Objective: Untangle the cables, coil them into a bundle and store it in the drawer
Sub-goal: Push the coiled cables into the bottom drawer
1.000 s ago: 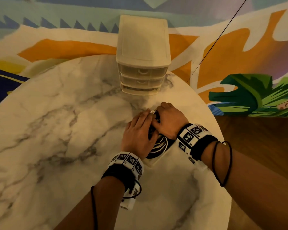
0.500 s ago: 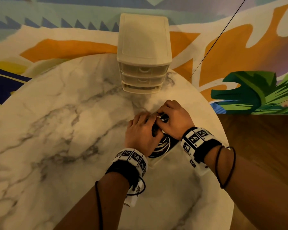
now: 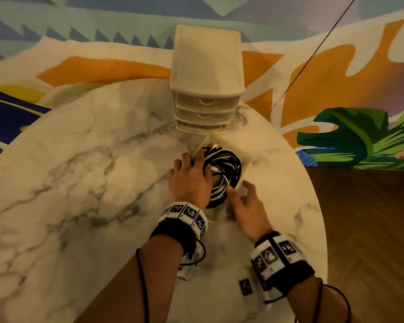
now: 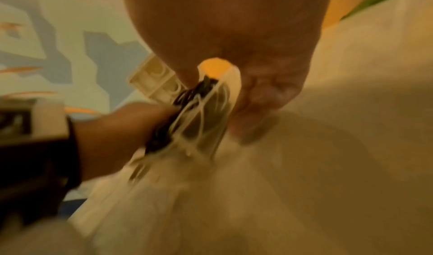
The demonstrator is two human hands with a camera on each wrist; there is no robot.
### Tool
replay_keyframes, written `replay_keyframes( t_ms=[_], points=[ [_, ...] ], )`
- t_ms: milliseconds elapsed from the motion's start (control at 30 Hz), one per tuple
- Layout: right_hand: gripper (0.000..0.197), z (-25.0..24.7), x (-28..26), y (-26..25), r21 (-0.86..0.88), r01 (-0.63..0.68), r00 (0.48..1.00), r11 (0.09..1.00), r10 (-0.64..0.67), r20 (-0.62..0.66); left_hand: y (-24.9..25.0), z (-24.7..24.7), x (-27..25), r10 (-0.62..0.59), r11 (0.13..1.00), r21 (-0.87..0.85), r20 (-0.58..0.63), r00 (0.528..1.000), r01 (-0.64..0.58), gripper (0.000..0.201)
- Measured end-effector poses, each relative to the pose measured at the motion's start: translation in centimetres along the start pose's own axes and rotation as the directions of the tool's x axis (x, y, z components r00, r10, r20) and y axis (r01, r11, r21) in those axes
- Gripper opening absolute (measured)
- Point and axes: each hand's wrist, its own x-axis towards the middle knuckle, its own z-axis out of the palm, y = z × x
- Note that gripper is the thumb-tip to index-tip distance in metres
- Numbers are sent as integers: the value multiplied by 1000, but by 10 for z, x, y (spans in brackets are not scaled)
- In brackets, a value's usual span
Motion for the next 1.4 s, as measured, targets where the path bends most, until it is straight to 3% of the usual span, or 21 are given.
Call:
replay_keyframes(
  t_ms=[33, 133, 300, 533, 933, 1400],
  points=[
    [50, 11, 1, 2, 13, 20, 999, 1000, -21, 45, -1, -2, 2, 14, 1000, 23, 18, 1000, -14, 47],
    [39, 24, 17, -5, -39, 141, 990, 989, -140, 21, -13, -8, 7, 26, 999, 20, 29, 999, -27, 49],
    [36, 21, 37, -25, -56, 270, 962, 961, -267, 51, -27, -17, 17, 33, 996, -84, -130, 991, -44, 46],
    [30, 11, 52, -37, -54, 280, 956, 959, -273, 111, -24, -20, 22, -73, 985, -162, -96, 993, 57, 47],
    [33, 2, 53, -36, -104, 273, 956, 956, -257, 144, -18, -16, 15, -141, 971, -200, -43, 989, 130, 47],
    [32, 2, 67, -42, -79, 292, 952, 953, -281, 123, -17, -13, 28, -132, 965, -239, -76, 988, 110, 47]
  ],
)
